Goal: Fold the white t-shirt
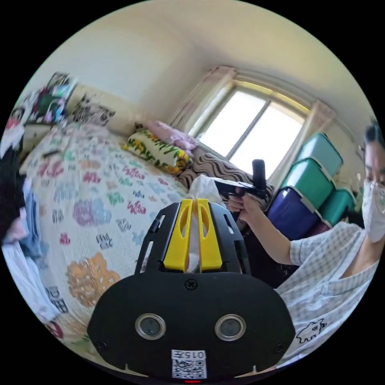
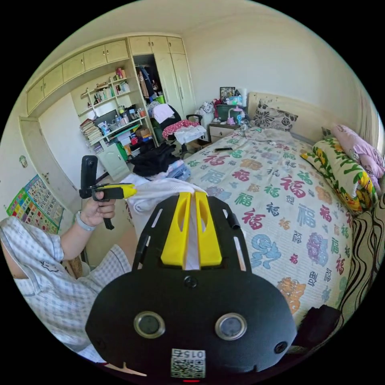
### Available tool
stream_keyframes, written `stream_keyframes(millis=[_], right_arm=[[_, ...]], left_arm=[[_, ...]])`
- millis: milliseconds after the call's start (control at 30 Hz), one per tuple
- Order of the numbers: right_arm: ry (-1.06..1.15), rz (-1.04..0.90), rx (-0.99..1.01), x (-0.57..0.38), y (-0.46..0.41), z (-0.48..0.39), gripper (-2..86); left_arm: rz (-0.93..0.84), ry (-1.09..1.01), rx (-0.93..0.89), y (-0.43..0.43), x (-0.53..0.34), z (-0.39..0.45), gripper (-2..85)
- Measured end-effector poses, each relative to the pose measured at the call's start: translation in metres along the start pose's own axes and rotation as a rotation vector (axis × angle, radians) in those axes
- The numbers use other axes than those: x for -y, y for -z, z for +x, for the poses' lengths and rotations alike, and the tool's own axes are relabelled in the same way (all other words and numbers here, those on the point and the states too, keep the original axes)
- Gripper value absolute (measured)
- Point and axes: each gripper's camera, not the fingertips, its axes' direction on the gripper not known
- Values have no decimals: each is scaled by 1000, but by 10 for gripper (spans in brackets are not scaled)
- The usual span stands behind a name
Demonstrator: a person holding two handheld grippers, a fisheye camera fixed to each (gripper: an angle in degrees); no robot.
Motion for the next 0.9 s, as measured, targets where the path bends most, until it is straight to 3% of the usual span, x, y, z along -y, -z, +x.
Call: stream_keyframes(millis=[100,167,267,333,567,667,767,900], right_arm=[[-102,-100,-23,-37,-33,34,55],[-159,-187,-15,-63,-58,55,58],[-266,-308,-12,-103,-93,87,64],[-308,-334,-2,-118,-107,102,66],[-291,-418,-7,-120,-163,127,65],[-302,-527,36,-132,-189,126,54],[-278,-486,31,-148,-184,110,25],[-278,-533,199,-167,-174,90,11]], left_arm=[[-141,208,210,-43,-17,-79,7],[-233,342,270,-60,-30,-122,7],[-206,399,261,-62,-36,-145,22],[-206,316,275,-69,-23,-137,40],[-487,-196,219,-209,55,-84,88],[-553,-270,172,-271,76,-81,83],[-640,-350,125,-329,87,-78,75],[-800,-382,112,-369,86,-80,9]])
